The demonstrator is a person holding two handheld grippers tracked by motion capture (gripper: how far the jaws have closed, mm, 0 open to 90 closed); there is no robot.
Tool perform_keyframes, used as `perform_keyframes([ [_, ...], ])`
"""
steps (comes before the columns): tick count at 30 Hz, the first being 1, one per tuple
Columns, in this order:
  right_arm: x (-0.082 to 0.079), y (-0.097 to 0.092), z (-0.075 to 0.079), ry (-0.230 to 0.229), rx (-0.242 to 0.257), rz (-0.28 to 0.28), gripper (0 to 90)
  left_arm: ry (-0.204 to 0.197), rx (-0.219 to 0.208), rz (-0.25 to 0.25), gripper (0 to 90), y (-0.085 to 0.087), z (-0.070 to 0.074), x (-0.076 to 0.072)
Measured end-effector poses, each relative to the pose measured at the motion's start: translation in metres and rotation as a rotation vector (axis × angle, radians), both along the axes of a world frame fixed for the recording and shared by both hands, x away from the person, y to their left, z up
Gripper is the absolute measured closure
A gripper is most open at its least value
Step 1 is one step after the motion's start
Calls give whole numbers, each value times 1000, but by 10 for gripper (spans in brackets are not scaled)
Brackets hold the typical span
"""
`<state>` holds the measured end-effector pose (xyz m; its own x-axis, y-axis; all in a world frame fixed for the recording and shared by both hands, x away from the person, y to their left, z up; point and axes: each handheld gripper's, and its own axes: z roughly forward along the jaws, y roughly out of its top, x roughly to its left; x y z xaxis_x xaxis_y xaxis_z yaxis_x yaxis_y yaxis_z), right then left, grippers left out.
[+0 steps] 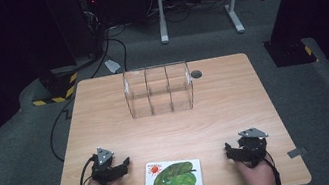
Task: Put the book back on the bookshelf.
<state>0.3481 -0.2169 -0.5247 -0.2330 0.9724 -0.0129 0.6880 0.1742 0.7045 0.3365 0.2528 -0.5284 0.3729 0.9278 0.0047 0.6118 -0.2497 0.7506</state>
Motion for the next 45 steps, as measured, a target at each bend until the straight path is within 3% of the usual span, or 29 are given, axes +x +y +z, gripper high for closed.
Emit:
perform_keyframes([
  [21,-1,-1,0,-5,1,20,132,-2,0,10,281,-1,0,0],
  [26,-3,-1,4,-12,38,45,164,-2,6,-3,281,-2,0,-2],
  [33,-14,16,20,-86,32,109,189,11,9,-23,242,-2,1,-3],
  [40,-24,35,31,-117,56,171,188,30,16,-41,208,-2,2,-3],
  [45,-29,46,34,-117,67,207,202,43,-1,-61,232,-4,4,-5],
])
